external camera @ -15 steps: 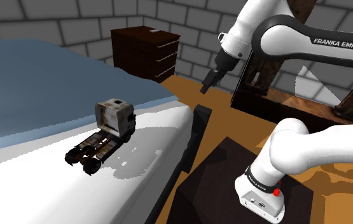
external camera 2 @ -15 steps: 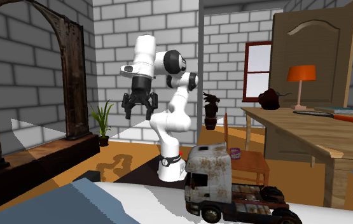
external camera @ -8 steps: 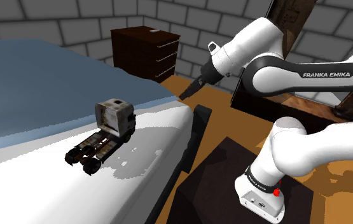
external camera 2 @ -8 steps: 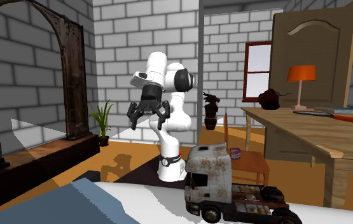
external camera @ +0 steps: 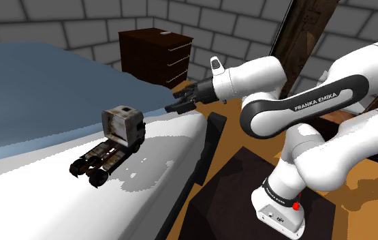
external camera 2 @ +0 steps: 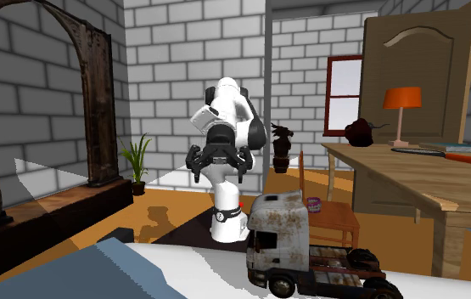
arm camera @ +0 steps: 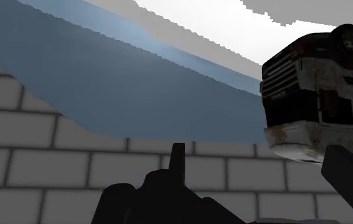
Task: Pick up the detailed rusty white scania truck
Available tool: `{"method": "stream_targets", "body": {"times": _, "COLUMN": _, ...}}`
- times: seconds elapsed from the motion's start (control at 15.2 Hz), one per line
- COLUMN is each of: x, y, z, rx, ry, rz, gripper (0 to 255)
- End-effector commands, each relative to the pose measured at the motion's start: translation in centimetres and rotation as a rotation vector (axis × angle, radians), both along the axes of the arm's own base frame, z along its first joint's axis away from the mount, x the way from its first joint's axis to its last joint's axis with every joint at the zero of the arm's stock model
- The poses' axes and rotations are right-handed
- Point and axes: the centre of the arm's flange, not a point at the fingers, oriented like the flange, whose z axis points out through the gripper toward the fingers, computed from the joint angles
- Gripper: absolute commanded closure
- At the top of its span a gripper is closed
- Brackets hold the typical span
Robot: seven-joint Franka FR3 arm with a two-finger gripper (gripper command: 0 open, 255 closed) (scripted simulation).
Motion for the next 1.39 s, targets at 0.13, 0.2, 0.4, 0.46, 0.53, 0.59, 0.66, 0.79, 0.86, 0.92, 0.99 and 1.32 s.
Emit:
{"method": "stream_targets", "body": {"times": 0.13, "x": 0.0, "y": 3.3, "z": -1.8, "rx": 0.057, "ry": -0.207, "rz": 0.105, "gripper": 0}}
{"method": "stream_targets", "body": {"times": 0.2, "x": 0.1, "y": 4.2, "z": -2.2, "rx": 0.071, "ry": -0.256, "rz": 0.132, "gripper": 0}}
{"method": "stream_targets", "body": {"times": 0.4, "x": 0.3, "y": 6.6, "z": -3.1, "rx": 0.105, "ry": -0.381, "rz": 0.201, "gripper": 0}}
{"method": "stream_targets", "body": {"times": 0.46, "x": 0.3, "y": 6.6, "z": -3.7, "rx": 0.105, "ry": -0.381, "rz": 0.201, "gripper": 0}}
{"method": "stream_targets", "body": {"times": 0.53, "x": 0.3, "y": 6.6, "z": -4.2, "rx": 0.105, "ry": -0.381, "rz": 0.201, "gripper": 0}}
{"method": "stream_targets", "body": {"times": 0.59, "x": 0.3, "y": 6.6, "z": -4.7, "rx": 0.105, "ry": -0.381, "rz": 0.201, "gripper": 0}}
{"method": "stream_targets", "body": {"times": 0.66, "x": 0.3, "y": 6.6, "z": -5.3, "rx": 0.105, "ry": -0.381, "rz": 0.201, "gripper": 0}}
{"method": "stream_targets", "body": {"times": 0.79, "x": 0.3, "y": 6.6, "z": -6.3, "rx": 0.105, "ry": -0.381, "rz": 0.201, "gripper": 0}}
{"method": "stream_targets", "body": {"times": 0.86, "x": 0.3, "y": 6.6, "z": -6.8, "rx": 0.105, "ry": -0.381, "rz": 0.201, "gripper": 0}}
{"method": "stream_targets", "body": {"times": 0.92, "x": 0.3, "y": 6.6, "z": -7.1, "rx": 0.105, "ry": -0.381, "rz": 0.201, "gripper": 0}}
{"method": "stream_targets", "body": {"times": 0.99, "x": 0.3, "y": 6.6, "z": -7.1, "rx": 0.105, "ry": -0.381, "rz": 0.201, "gripper": 0}}
{"method": "stream_targets", "body": {"times": 1.32, "x": 0.3, "y": 6.5, "z": -7.1, "rx": 0.105, "ry": -0.381, "rz": 0.201, "gripper": 255}}
